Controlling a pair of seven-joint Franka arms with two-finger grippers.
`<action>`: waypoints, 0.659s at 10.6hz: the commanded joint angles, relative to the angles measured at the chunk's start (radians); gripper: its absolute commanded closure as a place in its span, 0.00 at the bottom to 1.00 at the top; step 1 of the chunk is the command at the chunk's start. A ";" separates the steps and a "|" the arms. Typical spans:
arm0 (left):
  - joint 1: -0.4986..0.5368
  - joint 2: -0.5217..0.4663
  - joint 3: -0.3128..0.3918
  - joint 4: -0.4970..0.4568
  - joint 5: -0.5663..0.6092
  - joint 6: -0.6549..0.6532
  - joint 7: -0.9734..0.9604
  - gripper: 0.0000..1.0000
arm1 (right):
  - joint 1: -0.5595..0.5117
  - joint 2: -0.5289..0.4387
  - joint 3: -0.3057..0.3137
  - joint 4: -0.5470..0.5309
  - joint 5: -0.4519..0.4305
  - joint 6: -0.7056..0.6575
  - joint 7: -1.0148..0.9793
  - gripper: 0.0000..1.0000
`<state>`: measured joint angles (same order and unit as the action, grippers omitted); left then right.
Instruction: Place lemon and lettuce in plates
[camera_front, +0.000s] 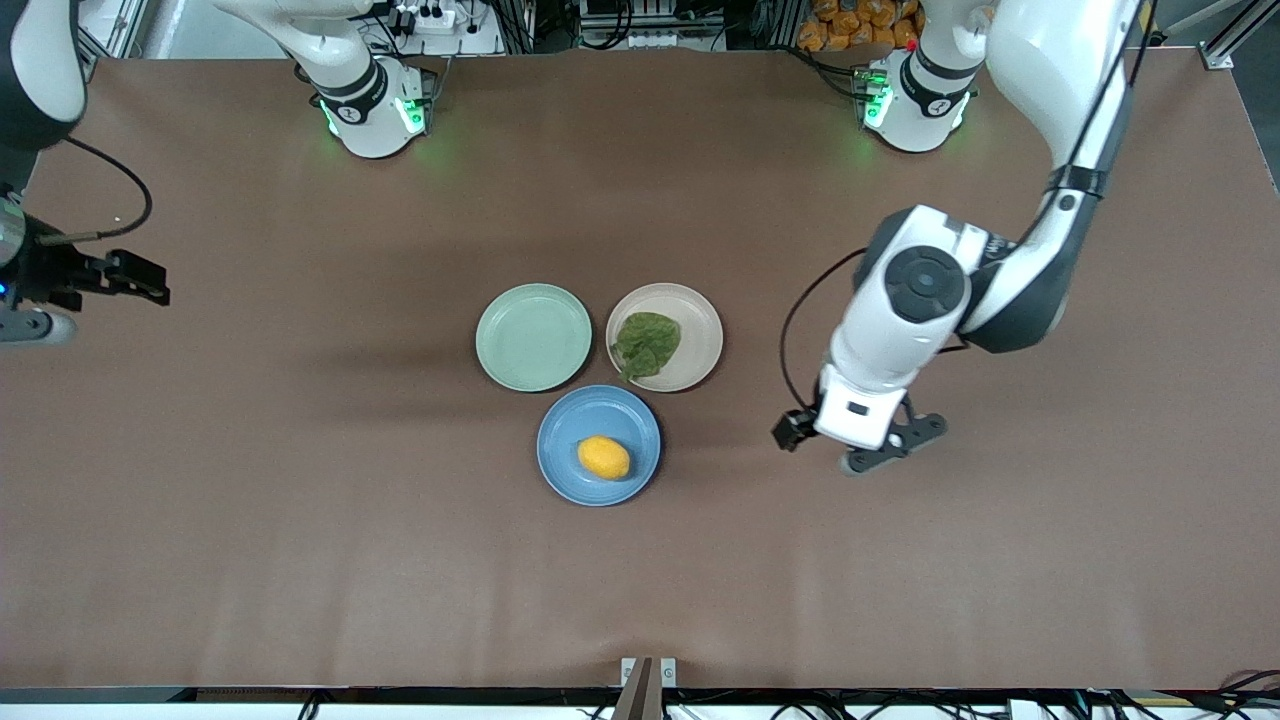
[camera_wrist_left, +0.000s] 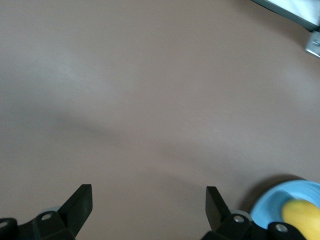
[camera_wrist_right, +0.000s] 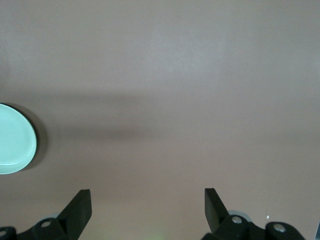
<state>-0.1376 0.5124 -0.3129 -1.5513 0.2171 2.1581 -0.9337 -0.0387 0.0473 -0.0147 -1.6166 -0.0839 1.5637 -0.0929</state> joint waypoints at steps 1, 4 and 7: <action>0.048 -0.063 -0.012 -0.029 0.024 -0.119 0.109 0.00 | -0.006 -0.035 0.009 0.022 0.021 -0.040 0.051 0.00; 0.094 -0.202 -0.008 -0.198 -0.053 -0.207 0.284 0.00 | -0.004 -0.024 0.007 0.105 0.023 -0.051 0.064 0.00; 0.086 -0.385 0.067 -0.407 -0.191 -0.207 0.427 0.00 | 0.014 -0.015 -0.030 0.144 0.032 -0.025 0.064 0.00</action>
<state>-0.0467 0.2626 -0.2852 -1.8083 0.0907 1.9405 -0.5662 -0.0338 0.0215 -0.0251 -1.5014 -0.0812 1.5363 -0.0447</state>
